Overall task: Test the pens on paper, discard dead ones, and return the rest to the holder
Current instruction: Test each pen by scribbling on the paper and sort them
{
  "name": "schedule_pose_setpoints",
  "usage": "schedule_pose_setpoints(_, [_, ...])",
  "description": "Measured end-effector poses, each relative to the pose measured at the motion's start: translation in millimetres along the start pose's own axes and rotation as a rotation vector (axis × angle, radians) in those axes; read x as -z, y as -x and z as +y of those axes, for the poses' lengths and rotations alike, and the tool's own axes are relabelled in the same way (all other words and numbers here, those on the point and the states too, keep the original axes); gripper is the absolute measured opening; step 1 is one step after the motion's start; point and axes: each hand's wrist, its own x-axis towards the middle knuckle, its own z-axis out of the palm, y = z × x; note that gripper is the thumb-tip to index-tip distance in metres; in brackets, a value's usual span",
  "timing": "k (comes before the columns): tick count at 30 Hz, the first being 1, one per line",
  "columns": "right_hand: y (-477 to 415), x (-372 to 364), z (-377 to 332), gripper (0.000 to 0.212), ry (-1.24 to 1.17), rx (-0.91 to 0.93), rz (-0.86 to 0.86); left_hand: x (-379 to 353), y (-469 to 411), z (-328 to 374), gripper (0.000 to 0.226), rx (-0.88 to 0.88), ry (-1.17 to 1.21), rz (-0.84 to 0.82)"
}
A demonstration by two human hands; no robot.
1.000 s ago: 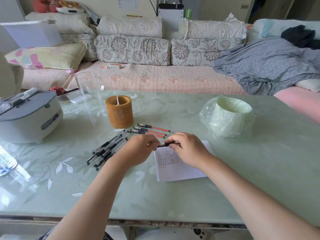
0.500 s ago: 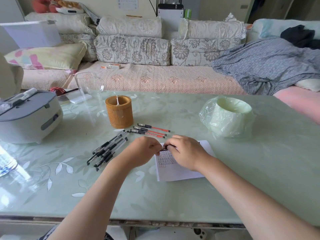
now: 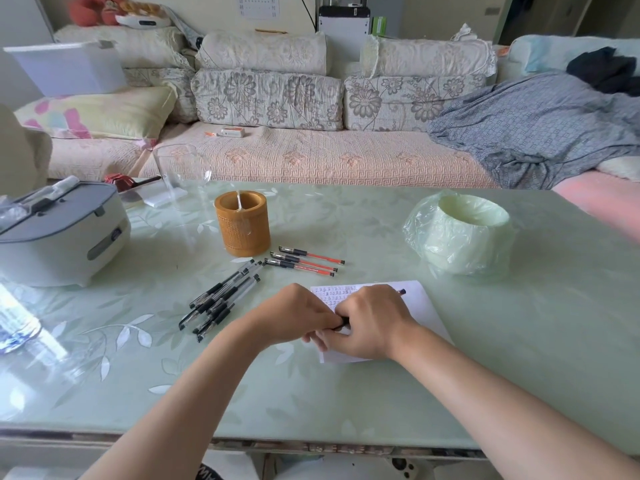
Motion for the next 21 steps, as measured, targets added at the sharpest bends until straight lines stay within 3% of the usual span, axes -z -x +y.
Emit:
schedule_pose_setpoints(3, [-5, 1, 2, 0.045, -0.143, -0.006, 0.007, 8, 1, 1, 0.021, 0.021, 0.025, 0.064])
schedule_pose_setpoints(6, [-11, -4, 7, 0.021, -0.317, -0.052, -0.013, 21, -6, -6, 0.023, 0.010, -0.150, 0.247])
schedule_pose_setpoints(9, [-17, -12, 15, 0.022, -0.353, -0.104, -0.008, 34, -13, -20, 0.020, 0.021, -0.244, 0.407])
schedule_pose_setpoints(12, [-21, -18, 20, 0.017, -0.285, -0.156, 0.018, 39, -16, -35, 0.015, -0.008, -0.299, 0.454])
schedule_pose_setpoints(17, [-36, -27, 27, 0.026, -0.247, -0.273, 0.103, 52, -12, -64, 0.081, 0.143, -0.632, 0.441])
schedule_pose_setpoints(21, [-71, -33, 38, 0.032, -0.216, -0.344, 0.150, 59, -8, -78, 0.120, 0.303, -0.651, 0.291])
